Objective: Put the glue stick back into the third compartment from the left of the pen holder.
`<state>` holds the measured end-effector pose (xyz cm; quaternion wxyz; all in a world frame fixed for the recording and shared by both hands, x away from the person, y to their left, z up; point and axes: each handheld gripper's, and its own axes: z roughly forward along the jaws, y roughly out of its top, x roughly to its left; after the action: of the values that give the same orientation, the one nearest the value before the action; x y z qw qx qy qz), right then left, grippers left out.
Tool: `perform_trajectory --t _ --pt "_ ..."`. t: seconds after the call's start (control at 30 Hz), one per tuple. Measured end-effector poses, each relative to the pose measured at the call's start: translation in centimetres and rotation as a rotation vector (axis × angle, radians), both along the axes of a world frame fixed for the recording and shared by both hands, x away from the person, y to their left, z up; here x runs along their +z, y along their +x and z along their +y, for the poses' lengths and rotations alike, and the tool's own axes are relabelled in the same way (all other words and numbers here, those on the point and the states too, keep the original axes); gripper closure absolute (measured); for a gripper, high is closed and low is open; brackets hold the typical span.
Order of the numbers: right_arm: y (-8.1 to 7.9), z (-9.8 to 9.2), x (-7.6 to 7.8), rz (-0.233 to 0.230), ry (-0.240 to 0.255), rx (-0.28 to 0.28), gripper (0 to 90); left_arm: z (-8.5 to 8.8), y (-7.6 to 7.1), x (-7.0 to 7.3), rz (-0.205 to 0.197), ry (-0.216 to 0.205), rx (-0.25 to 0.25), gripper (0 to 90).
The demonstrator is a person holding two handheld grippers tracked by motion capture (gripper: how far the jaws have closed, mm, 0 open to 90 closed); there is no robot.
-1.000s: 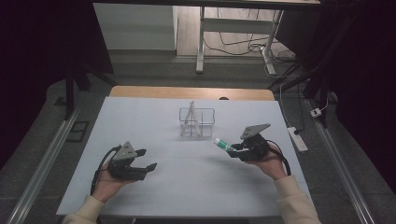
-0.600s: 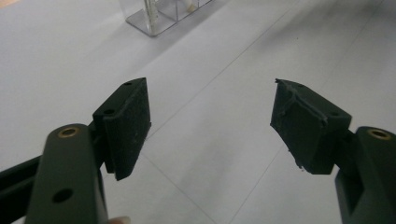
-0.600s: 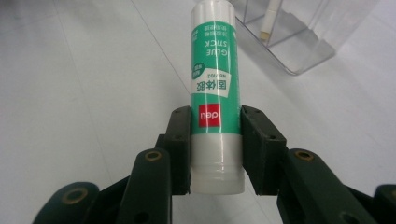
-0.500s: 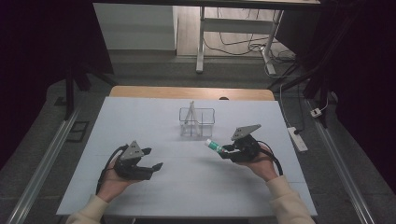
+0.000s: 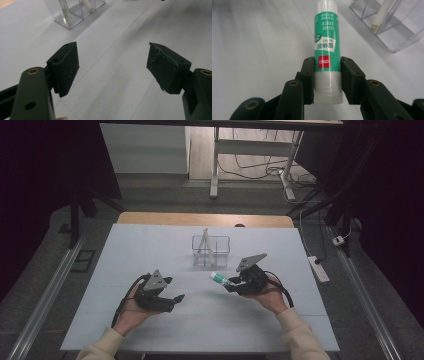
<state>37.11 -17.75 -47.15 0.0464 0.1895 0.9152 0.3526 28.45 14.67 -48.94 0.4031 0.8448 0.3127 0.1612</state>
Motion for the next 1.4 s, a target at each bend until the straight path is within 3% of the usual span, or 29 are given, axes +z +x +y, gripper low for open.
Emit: perform_trajectory --t 0.73,1.4 --pt "-0.5 3.3 -0.6 0.055 -0.028 0.078 64.7 -3.4 0.6 0.1 -0.047 0.074 -0.080 25.5" --pt "-0.8 4.6 -1.2 0.095 -0.059 0.136 64.7 -5.9 1.4 -0.2 -0.068 0.173 -0.127 24.2"
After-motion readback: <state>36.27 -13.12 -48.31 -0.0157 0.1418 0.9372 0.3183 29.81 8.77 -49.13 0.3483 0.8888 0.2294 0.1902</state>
